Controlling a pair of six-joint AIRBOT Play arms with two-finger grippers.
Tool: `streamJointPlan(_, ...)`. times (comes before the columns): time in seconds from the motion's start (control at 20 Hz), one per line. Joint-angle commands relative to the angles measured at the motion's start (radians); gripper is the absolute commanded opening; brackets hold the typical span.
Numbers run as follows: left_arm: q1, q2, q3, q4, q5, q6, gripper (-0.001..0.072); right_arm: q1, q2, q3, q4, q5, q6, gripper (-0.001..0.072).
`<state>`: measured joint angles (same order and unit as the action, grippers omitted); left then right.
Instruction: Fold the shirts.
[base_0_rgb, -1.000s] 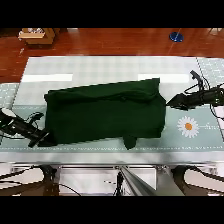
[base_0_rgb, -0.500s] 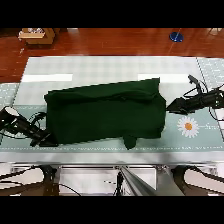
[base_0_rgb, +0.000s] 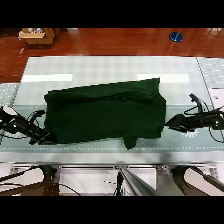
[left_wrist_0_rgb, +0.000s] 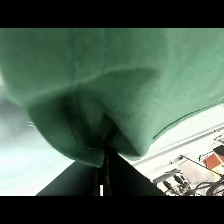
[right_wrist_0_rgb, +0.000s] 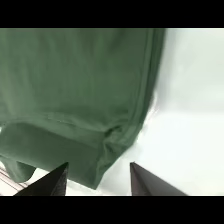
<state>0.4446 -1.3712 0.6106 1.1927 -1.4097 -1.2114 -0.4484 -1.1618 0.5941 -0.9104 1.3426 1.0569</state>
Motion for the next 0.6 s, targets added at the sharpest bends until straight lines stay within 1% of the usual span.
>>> streamJointPlan(0.0,0.0,0.007,0.001,-0.019,0.071,0.026,0.0022,0.034,0.024,-0.072,0.005,-0.026,0.023,0.0467)
streamJointPlan(0.15,0.0,0.01,0.001,-0.023,0.072,0.044,0.0022,0.105,0.024,-0.074,0.0,-0.069,0.065,0.0466)
streamJointPlan(0.3,0.0,0.011,0.001,-0.026,0.071,0.061,0.0022,0.182,0.021,-0.076,-0.05,-0.141,0.158,0.0448)
streamJointPlan(0.45,0.0,0.011,0.001,-0.035,0.073,0.083,0.0022,0.232,-0.036,-0.077,-0.064,-0.163,0.196,0.0443)
streamJointPlan(0.5,0.0,0.011,0.002,-0.042,0.074,0.094,0.0022,0.248,-0.06,-0.077,-0.057,-0.182,0.196,0.0352)
streamJointPlan(0.55,0.0,0.011,0.002,-0.048,0.073,0.101,0.0022,0.258,-0.072,-0.077,-0.039,-0.203,0.196,0.0218)
